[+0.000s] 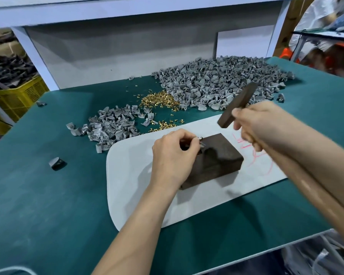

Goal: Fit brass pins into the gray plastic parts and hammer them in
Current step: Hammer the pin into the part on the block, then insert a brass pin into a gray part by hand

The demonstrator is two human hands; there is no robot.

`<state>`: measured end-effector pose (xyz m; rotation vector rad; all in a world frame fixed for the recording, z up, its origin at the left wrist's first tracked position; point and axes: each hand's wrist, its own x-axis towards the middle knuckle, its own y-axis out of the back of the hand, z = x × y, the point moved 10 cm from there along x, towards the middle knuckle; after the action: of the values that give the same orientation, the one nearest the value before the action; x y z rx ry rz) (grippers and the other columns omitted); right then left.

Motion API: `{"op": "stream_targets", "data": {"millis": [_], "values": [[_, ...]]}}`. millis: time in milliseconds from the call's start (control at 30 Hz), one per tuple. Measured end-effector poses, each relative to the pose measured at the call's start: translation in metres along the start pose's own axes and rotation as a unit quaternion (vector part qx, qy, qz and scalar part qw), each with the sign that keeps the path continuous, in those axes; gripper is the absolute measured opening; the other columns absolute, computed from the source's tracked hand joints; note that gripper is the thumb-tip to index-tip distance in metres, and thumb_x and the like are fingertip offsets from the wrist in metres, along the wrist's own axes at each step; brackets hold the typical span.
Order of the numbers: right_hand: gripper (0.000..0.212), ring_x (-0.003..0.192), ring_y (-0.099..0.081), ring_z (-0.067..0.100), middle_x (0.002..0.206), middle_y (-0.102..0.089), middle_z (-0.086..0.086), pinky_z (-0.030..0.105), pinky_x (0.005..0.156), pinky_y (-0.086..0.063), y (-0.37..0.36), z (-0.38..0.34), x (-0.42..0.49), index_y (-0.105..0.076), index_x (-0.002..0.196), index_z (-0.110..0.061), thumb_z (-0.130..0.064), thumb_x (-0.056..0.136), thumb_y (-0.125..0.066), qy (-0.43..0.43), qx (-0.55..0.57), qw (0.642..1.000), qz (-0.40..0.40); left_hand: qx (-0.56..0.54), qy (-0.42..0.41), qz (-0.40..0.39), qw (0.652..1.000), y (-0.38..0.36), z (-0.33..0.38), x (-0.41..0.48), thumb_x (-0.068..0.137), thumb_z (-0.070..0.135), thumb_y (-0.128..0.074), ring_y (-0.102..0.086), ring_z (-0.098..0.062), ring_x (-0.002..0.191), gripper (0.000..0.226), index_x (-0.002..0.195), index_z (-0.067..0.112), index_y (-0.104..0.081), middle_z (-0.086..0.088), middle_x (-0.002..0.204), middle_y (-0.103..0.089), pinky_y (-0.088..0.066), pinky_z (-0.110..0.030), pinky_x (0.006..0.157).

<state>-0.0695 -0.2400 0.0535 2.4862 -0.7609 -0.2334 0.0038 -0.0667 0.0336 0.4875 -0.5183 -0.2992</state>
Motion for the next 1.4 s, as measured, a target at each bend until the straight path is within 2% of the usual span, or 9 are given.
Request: {"op": "stream_targets", "data": {"millis": [133,267,333,433,567,667,900,1300,1400], "values": [[0.040,0.022,-0.032,0.010,0.032,-0.039,0.000,0.008,0.031,-0.026,0.010,0.058,0.034,-0.049,0.070,-0.004,-0.030,0.099,-0.037,-0.152,0.074,0.985,-0.039,-0.036,0.023,0.010,0.999,0.004,-0.009,0.002,0.083,0.015,-0.062,-0.056,0.009,0.071,0.016,0.069,0.023,-0.064,0.021,0.060,-0.061,-0.037,-0.003,0.062],[0.039,0.024,-0.038,0.012,0.038,-0.045,0.003,0.011,0.030,-0.029,-0.004,0.088,0.055,-0.049,0.070,-0.004,-0.029,0.099,-0.039,-0.202,0.066,0.974,-0.077,-0.066,0.039,-0.002,0.997,-0.001,-0.015,0.004,0.084,0.015,-0.058,-0.056,0.007,0.069,0.016,0.069,0.019,-0.059,0.017,0.065,-0.062,-0.038,-0.006,0.060],[0.038,0.037,-0.052,0.021,0.050,-0.051,0.010,0.020,0.037,-0.040,0.011,0.084,0.067,-0.051,0.067,-0.002,-0.027,0.097,-0.046,-0.155,-0.136,0.978,-0.040,-0.083,0.060,-0.004,0.995,-0.004,-0.023,0.004,0.087,0.016,-0.055,-0.057,0.004,0.074,0.016,0.071,0.018,-0.058,0.013,0.075,-0.065,-0.043,-0.013,0.064],[0.036,0.069,-0.055,0.030,0.066,-0.051,0.011,0.030,0.061,-0.042,0.034,0.039,0.075,-0.049,0.063,-0.006,-0.029,0.090,-0.056,-0.037,-0.429,0.901,0.059,-0.110,0.104,0.016,0.988,-0.001,-0.040,0.005,0.089,0.018,-0.049,-0.059,-0.009,0.083,0.015,0.076,0.016,-0.055,0.002,0.084,-0.068,-0.044,-0.020,0.071],[0.011,0.057,-0.058,0.011,0.070,-0.066,0.001,0.015,0.057,-0.046,-0.018,-0.034,0.063,-0.065,0.075,-0.013,-0.014,0.085,-0.062,0.187,-0.310,0.932,-0.023,-0.136,0.151,0.068,0.977,0.005,-0.057,0.004,0.091,0.019,-0.044,-0.064,-0.014,0.084,0.015,0.078,0.019,-0.052,0.008,0.082,-0.066,-0.047,-0.029,0.076],[0.008,0.069,-0.058,0.006,0.080,-0.065,-0.006,0.019,0.071,-0.047,-0.077,-0.060,0.059,-0.069,0.091,-0.018,-0.013,0.087,-0.064,0.276,-0.316,0.902,-0.101,-0.154,0.195,0.122,0.961,0.013,-0.072,0.002,0.093,0.020,-0.041,-0.064,-0.014,0.089,0.016,0.080,0.024,-0.050,0.011,0.085,-0.064,-0.047,-0.035,0.080],[0.022,0.086,-0.056,0.016,0.099,-0.066,0.003,0.022,0.074,-0.043,-0.140,-0.041,0.089,-0.069,0.103,-0.012,-0.006,0.087,-0.055,0.260,-0.350,0.884,-0.165,-0.285,0.282,0.189,0.896,0.016,-0.099,-0.004,0.096,0.015,-0.040,-0.063,-0.016,0.086,0.020,0.080,0.021,-0.050,0.006,0.082,-0.061,-0.047,-0.033,0.084],[0.009,0.076,-0.059,0.016,0.085,-0.070,0.006,0.026,0.070,-0.047,-0.125,-0.019,0.089,-0.069,0.087,-0.006,-0.004,0.084,-0.061,0.215,-0.389,0.876,-0.189,-0.266,0.232,0.128,0.927,0.008,-0.074,0.000,0.096,0.015,-0.041,-0.062,-0.006,0.073,0.020,0.080,0.020,-0.050,0.002,0.089,-0.069,-0.042,-0.027,0.073],[0.011,0.064,-0.057,0.010,0.080,-0.064,0.002,0.020,0.059,-0.046,-0.111,-0.028,0.082,-0.058,0.083,-0.014,-0.006,0.090,-0.054,0.219,-0.298,0.915,-0.160,-0.228,0.152,0.120,0.954,0.015,-0.055,0.005,0.096,0.009,-0.045,-0.063,-0.007,0.074,0.018,0.082,0.018,-0.053,0.002,0.078,-0.066,-0.049,-0.029,0.075]]}}
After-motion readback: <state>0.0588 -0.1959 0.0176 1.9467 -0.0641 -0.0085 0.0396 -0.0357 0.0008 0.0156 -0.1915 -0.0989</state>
